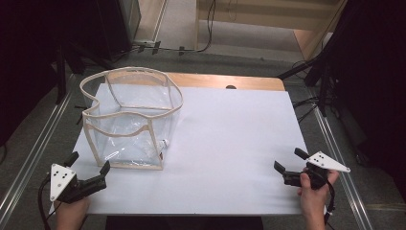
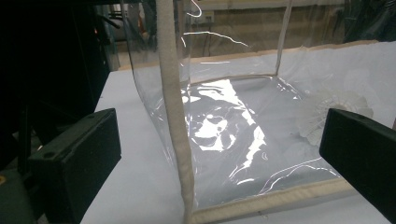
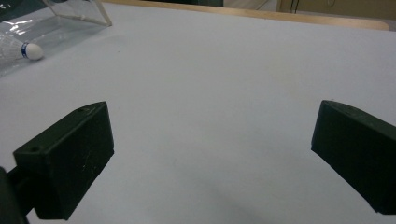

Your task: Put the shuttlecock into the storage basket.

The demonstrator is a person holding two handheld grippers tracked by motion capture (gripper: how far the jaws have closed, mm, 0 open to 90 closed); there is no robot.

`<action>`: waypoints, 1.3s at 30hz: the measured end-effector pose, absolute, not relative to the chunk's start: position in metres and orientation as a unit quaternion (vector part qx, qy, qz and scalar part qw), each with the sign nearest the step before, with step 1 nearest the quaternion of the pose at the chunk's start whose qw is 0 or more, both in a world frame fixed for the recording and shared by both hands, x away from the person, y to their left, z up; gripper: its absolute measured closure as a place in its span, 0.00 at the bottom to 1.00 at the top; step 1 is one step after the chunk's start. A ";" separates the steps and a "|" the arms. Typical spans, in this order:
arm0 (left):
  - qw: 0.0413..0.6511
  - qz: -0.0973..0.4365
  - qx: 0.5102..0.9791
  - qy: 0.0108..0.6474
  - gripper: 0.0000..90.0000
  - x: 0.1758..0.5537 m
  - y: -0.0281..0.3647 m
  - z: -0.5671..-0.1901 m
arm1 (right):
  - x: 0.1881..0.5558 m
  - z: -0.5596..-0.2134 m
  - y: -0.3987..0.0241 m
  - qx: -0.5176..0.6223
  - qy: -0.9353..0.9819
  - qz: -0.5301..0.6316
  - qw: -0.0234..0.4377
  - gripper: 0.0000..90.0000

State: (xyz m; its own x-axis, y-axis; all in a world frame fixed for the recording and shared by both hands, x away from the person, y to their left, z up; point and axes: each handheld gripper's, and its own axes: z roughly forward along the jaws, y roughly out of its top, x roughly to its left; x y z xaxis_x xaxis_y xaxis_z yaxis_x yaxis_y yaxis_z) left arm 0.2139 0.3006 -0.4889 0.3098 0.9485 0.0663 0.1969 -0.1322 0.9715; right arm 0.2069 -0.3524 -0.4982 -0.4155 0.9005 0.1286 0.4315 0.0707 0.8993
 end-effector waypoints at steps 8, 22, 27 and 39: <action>0.488 0.385 0.645 0.443 0.00 0.214 0.301 -0.489 | 0.201 -0.504 -0.366 0.490 0.680 0.488 0.244 0.00; 0.491 0.381 0.647 0.443 0.00 0.215 0.301 -0.489 | 0.196 -0.512 -0.382 0.488 0.667 0.506 0.247 0.00; 0.491 0.379 0.647 0.443 0.00 0.215 0.302 -0.489 | 0.195 -0.513 -0.388 0.486 0.665 0.510 0.246 0.00; 0.504 0.378 0.632 0.452 0.00 0.215 0.305 -0.488 | 0.200 -0.519 -0.387 0.474 0.669 0.526 0.227 0.00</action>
